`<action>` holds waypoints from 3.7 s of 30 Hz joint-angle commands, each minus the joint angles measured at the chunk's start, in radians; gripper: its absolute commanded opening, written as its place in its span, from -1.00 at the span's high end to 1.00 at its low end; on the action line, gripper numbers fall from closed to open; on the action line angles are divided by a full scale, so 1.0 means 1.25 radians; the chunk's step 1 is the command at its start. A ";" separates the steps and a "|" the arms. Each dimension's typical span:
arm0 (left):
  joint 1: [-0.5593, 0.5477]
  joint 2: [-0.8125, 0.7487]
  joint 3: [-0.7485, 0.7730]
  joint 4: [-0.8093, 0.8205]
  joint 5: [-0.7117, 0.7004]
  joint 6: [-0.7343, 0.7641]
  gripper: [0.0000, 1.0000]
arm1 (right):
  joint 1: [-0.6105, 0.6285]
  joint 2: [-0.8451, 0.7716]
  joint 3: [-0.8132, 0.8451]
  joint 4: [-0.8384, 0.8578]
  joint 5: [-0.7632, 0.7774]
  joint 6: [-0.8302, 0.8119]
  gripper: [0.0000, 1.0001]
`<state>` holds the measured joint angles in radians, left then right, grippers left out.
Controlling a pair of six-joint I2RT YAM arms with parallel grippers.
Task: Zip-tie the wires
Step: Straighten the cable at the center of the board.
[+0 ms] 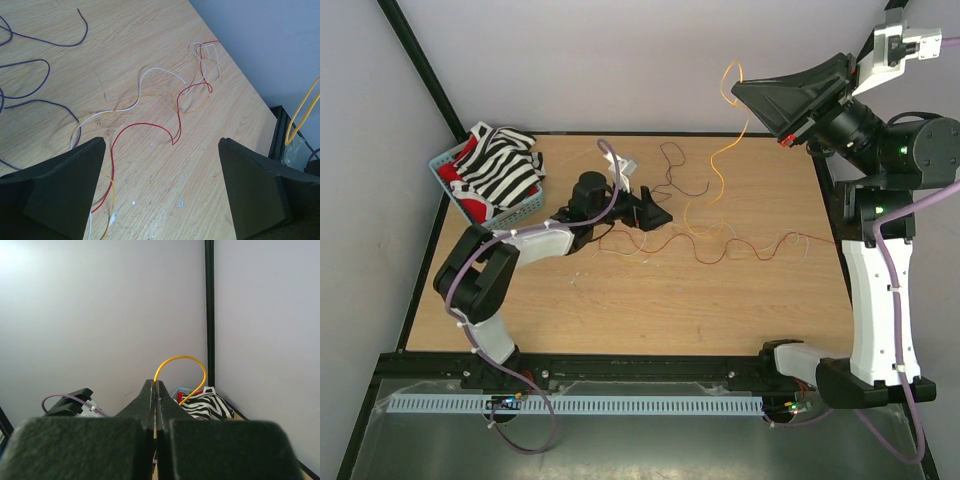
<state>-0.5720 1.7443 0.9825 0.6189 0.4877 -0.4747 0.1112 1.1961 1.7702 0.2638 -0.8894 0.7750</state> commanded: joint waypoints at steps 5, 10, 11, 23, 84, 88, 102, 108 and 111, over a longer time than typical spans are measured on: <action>-0.003 0.039 0.036 0.104 0.058 -0.048 -0.89 | 0.003 -0.019 -0.025 0.049 0.011 0.016 0.95; -0.020 0.096 0.082 0.140 0.095 -0.085 -0.88 | 0.003 -0.031 -0.040 0.075 0.011 0.035 0.95; -0.022 0.107 0.093 0.142 0.101 -0.090 -0.88 | 0.003 -0.033 -0.042 0.075 0.012 0.035 0.95; -0.058 0.197 0.176 0.230 0.169 -0.160 -0.88 | 0.003 -0.052 -0.062 0.084 0.020 0.038 0.95; 0.087 -0.136 0.108 -0.526 0.155 0.262 0.90 | 0.001 -0.086 -0.324 -0.374 0.453 -0.397 1.00; 0.093 -0.145 0.222 -0.812 0.075 0.404 0.90 | 0.002 -0.120 -0.461 -0.401 0.542 -0.452 1.00; 0.146 -0.169 0.287 -1.003 -0.023 0.413 0.96 | 0.001 -0.061 -0.622 -0.395 1.011 -0.531 1.00; 0.149 -0.124 0.300 -1.026 -0.038 0.419 1.00 | -0.019 -0.002 -0.629 -0.378 1.166 -0.556 1.00; 0.152 -0.106 0.304 -1.031 -0.051 0.419 1.00 | -0.049 0.025 -0.631 -0.371 1.162 -0.547 1.00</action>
<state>-0.3893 1.5818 1.3285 -0.6262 0.4515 0.0334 0.0898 1.1980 0.9951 -0.2367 0.4641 0.1024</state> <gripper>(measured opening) 0.004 0.010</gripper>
